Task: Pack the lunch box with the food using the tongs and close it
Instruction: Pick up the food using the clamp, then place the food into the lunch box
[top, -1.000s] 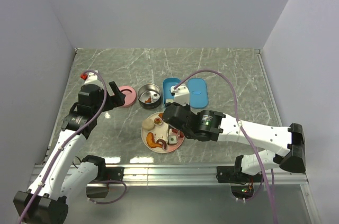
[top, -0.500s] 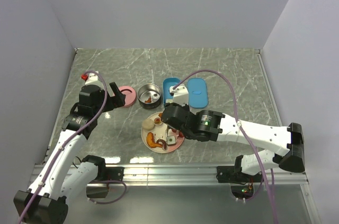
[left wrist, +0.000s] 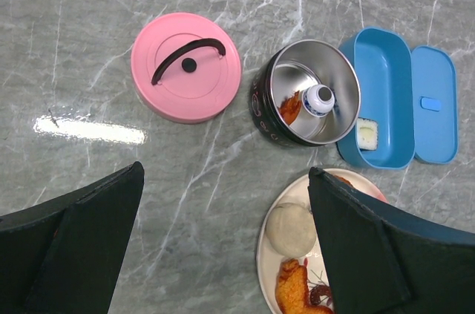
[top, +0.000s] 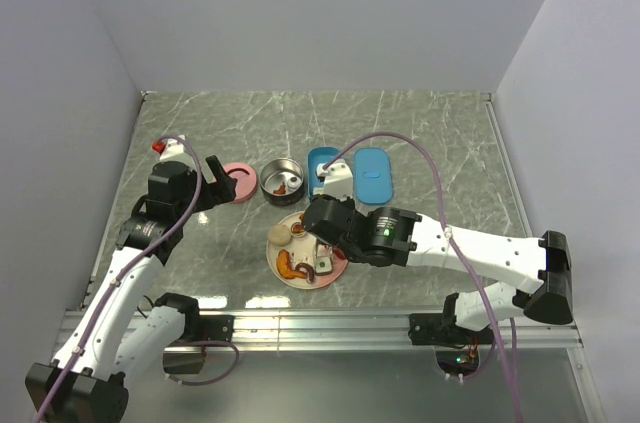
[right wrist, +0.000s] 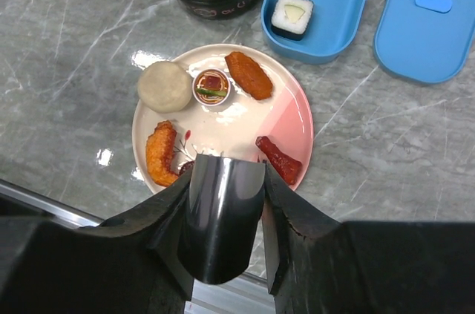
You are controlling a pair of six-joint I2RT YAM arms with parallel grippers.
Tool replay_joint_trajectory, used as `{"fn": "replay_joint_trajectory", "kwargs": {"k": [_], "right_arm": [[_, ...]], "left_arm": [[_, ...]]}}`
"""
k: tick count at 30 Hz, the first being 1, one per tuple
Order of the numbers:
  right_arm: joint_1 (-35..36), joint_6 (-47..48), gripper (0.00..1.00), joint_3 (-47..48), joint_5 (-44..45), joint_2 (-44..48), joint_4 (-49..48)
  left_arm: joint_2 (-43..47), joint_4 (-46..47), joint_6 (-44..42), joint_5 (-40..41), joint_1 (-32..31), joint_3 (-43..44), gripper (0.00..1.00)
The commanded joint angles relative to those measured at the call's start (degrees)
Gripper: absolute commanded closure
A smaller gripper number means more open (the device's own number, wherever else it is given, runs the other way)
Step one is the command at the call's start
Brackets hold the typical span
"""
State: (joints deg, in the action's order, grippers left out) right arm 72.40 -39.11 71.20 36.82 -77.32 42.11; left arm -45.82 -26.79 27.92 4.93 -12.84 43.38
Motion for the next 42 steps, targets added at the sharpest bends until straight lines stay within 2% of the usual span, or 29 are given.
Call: {"fn": "replay_joint_trajectory", "kwargs": {"k": [1, 9, 18, 22, 29, 33, 42], "right_arm": [[0.4, 0.1, 0.69, 3.6, 1.2, 0.2, 0.5], [-2.3, 6.9, 0.71, 11.0, 3.0, -1.6, -1.2], [-14.6, 17.8, 0.72, 12.1, -0.6, -4.0, -12.0], [-19.9, 22.5, 0.72, 15.8, -2.7, -7.6, -16.3], [-25.5, 27.1, 0.72, 20.6, -5.7, -13.3, -20.0], [-26.8, 28.1, 0.72, 22.7, -7.0, -16.5, -20.1], [-27.5, 27.6, 0.72, 21.8, -8.5, -17.1, -20.3]], "left_arm": [[1.0, 2.0, -0.4, 1.0, -0.2, 0.1, 0.01], [0.8, 1.7, -0.8, 1.8, -0.2, 0.5, 0.0], [-0.3, 1.8, -1.6, 2.8, -0.2, 1.4, 0.01], [-1.7, 2.1, -2.1, 3.2, -0.2, 2.0, 0.01], [-3.9, 2.7, -2.7, 3.7, -0.2, 3.3, 0.01], [-5.4, 3.3, -3.0, 3.6, -0.2, 3.6, 0.0], [-7.7, 4.6, -3.4, 3.2, -0.2, 4.3, 0.01]]}}
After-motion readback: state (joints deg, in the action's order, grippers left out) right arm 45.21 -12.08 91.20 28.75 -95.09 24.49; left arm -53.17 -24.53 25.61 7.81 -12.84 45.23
